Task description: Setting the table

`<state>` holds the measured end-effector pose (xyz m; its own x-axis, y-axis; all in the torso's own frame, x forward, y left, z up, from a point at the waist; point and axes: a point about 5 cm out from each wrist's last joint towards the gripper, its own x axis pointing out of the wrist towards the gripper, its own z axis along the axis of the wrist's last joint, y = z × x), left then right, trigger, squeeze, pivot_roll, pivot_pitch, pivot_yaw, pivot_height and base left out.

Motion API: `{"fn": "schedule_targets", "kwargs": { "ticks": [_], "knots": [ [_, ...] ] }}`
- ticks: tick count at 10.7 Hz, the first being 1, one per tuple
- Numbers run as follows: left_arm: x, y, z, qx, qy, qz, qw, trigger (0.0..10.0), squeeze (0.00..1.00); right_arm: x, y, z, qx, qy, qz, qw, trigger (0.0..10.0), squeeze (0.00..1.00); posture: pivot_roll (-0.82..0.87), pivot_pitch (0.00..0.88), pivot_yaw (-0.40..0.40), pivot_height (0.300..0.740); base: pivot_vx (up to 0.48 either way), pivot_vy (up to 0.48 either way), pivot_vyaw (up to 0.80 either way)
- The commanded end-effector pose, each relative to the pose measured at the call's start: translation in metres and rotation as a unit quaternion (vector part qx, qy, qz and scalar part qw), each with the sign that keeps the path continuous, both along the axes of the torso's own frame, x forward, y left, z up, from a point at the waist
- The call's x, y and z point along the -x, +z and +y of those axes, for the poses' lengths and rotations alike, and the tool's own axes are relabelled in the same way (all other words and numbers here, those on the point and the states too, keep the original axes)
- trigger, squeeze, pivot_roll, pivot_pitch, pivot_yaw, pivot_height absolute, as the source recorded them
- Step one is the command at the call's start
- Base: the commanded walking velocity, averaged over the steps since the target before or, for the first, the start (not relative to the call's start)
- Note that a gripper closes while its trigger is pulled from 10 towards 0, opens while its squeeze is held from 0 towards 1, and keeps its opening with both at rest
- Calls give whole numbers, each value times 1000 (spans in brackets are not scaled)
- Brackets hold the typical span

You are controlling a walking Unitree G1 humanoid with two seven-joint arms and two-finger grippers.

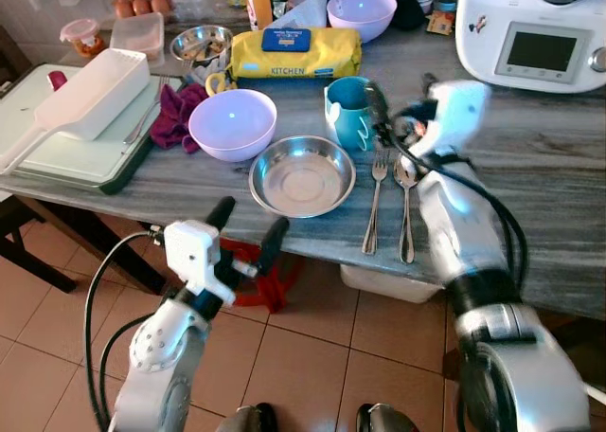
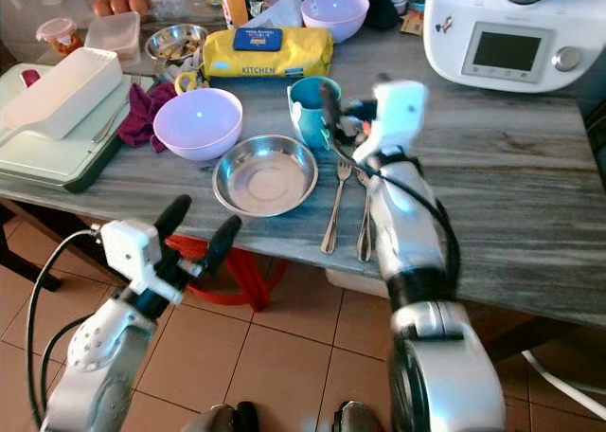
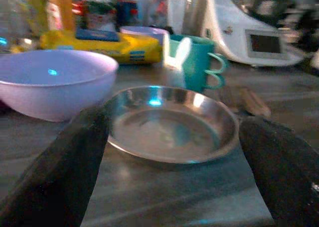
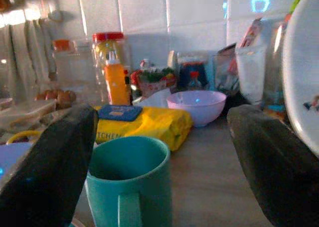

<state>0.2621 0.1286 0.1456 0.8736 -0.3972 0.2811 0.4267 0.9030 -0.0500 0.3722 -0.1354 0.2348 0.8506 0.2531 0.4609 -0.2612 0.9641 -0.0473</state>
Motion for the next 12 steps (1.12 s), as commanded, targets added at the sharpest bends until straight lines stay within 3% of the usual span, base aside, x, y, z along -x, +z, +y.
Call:
{"fn": "schedule_targets", "kwargs": {
  "ticks": [1, 2, 3, 12],
  "knots": [
    [-2, -3, 6, -10, 29, 4, 1000, 10000, 0, 7, -1, 4, 2, 3, 0, 1000, 10000, 1000, -25, 136, 69, 740, 0, 0, 0],
    [-9, -9, 11, -25, 78, 20, 996, 10000, 0, 21, -13, 0, 11, -10, 9, 1000, 10000, 1000, -38, 129, 66, 740, 0, 0, 0],
    [-14, -13, 14, -34, 111, 29, 993, 10000, 0, 29, -20, -5, 16, -24, 17, 999, 10000, 855, -54, 121, 69, 740, 0, 0, 0],
    [-14, -13, 14, -34, 111, 29, 993, 10000, 0, 29, -20, -5, 16, -24, 17, 999, 10000, 855, -54, 121, 69, 740, 0, 0, 0]
  ]
}}
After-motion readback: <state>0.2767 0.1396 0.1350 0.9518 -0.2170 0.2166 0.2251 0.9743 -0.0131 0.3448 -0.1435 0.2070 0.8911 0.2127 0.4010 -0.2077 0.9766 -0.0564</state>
